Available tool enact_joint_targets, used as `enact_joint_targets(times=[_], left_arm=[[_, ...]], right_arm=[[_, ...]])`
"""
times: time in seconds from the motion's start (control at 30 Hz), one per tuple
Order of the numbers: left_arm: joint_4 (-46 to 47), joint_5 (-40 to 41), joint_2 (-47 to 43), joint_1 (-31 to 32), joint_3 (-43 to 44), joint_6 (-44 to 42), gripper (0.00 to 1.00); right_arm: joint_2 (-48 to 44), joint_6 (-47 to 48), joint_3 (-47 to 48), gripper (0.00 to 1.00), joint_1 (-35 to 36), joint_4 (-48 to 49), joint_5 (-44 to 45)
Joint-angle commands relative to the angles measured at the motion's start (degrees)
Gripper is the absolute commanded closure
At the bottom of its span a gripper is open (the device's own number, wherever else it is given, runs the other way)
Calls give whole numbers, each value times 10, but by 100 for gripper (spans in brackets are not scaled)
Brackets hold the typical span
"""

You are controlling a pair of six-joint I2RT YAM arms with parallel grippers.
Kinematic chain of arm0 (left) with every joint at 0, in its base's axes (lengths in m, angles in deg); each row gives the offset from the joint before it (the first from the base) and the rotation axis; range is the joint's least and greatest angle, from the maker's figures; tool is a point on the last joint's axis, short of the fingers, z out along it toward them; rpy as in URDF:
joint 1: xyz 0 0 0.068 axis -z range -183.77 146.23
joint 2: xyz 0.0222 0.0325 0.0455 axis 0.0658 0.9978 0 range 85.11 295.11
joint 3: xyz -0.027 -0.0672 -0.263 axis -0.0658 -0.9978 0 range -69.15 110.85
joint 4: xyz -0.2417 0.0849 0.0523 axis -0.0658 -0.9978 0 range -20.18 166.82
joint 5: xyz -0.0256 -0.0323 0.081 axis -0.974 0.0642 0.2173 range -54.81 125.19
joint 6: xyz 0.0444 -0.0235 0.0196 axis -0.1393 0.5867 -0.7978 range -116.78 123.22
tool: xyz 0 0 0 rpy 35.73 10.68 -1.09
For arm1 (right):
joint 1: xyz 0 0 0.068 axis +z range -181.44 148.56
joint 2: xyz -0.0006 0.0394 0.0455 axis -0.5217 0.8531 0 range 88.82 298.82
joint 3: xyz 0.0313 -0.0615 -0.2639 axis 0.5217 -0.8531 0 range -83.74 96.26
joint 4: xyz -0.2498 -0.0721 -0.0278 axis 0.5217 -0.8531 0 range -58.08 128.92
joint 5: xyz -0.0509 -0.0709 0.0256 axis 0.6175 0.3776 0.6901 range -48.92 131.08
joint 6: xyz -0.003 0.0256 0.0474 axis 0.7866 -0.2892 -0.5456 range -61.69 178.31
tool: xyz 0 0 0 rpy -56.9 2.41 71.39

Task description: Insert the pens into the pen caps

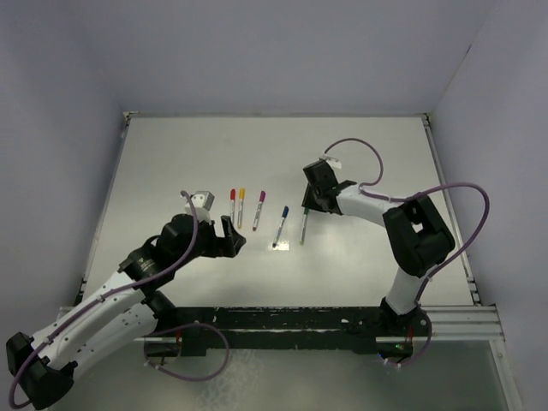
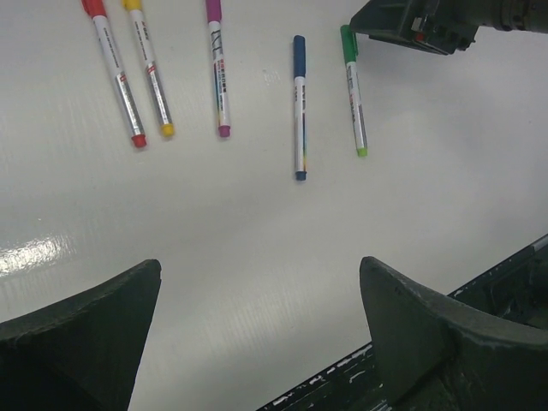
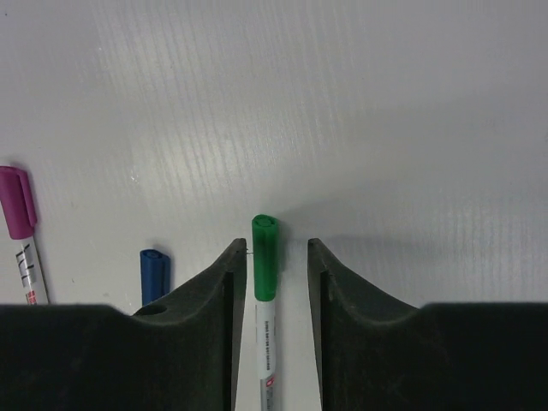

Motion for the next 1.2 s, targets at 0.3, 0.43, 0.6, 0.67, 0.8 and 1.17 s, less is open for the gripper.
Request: enact_joint_targets(times=[0.3,0.43,0.6,0.67,0.8,1.17], left_arm=[[2,23,4,-4,41,-28,1],[-8,39,-6,-3,42,-24,1],[-13,48,-16,-4,44,-18,1],[-15,50,-17,-3,44,-17,1],[-14,51,-14,-4,42,-14,1],[-17,53,-9,-3,45,-13,1]], right_arm=[[-148,24,18,59,0,-41,73],[-229,33,-7,53,0,-52,100],[-339,31,-52,41,0,-99,151],[-396,31,-73,37,0,-112,165],[-494,34,-110,32,0,-128,174],[-658,30,-167,17,0,-190,175]])
